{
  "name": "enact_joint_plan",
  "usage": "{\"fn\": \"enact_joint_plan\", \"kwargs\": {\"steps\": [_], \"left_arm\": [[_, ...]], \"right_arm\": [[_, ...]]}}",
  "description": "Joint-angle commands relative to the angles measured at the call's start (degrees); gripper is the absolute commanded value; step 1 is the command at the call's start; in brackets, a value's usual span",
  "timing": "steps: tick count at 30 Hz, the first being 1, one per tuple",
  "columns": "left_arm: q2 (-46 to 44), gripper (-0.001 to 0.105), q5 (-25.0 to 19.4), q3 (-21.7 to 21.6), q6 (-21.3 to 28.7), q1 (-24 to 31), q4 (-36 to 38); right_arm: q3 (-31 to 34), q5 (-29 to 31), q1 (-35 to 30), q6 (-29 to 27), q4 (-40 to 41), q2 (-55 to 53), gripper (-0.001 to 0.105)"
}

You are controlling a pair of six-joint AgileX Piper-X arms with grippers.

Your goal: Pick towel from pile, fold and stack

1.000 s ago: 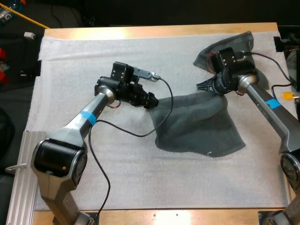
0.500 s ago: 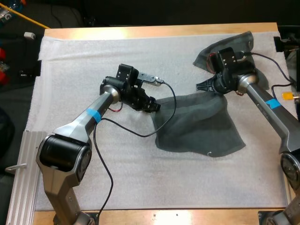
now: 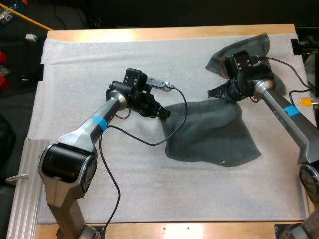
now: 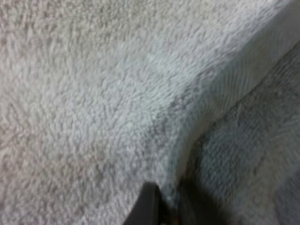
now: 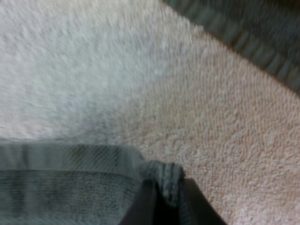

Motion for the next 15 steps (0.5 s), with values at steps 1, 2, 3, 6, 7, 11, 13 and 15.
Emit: {"fn": "enact_joint_plan", "kwargs": {"steps": [1, 2, 3, 6, 7, 11, 13, 15], "left_arm": [[-2.7, 0.0, -0.5, -0.6, 0.4, -0.3, -0.3], [-3.9, 0.0, -0.5, -0.6, 0.8, -0.3, -0.4], [-5.2, 0.0, -0.5, -0.6, 1.5, -0.3, -0.4], [-9.7, 0.0, -1.9, -0.6, 3.4, -0.3, -0.1], [-11.7, 0.0, -2.1, -0.6, 3.7, -0.3, 0.1], [-17.4, 0.0, -2.2, -0.6, 4.4, -0.3, 0.7], [-20.4, 0.0, -2.2, -0.6, 4.4, -0.3, 0.8], [-23.0, 0.0, -2.2, -0.6, 4.4, -0.3, 0.9]], "right_arm": [[-0.4, -0.5, -0.1, -0.2, -0.6, -2.8, 0.0], [-0.4, -0.5, -0.1, -0.2, -0.9, -3.7, 0.0], [-0.4, -0.5, -0.1, -0.2, -1.2, -4.6, 0.0], [-0.4, -0.5, -0.1, -0.2, -1.8, -7.8, 0.0], [-0.4, -0.5, -0.1, -0.2, -1.8, -9.1, 0.0], [-0.4, -0.6, -0.1, -0.2, -1.5, -13.2, 0.0], [-0.4, -0.9, 0.1, -0.4, -1.4, -15.7, 0.0], [-0.4, -1.7, 0.2, -0.5, -1.4, -18.0, 0.0]]}}
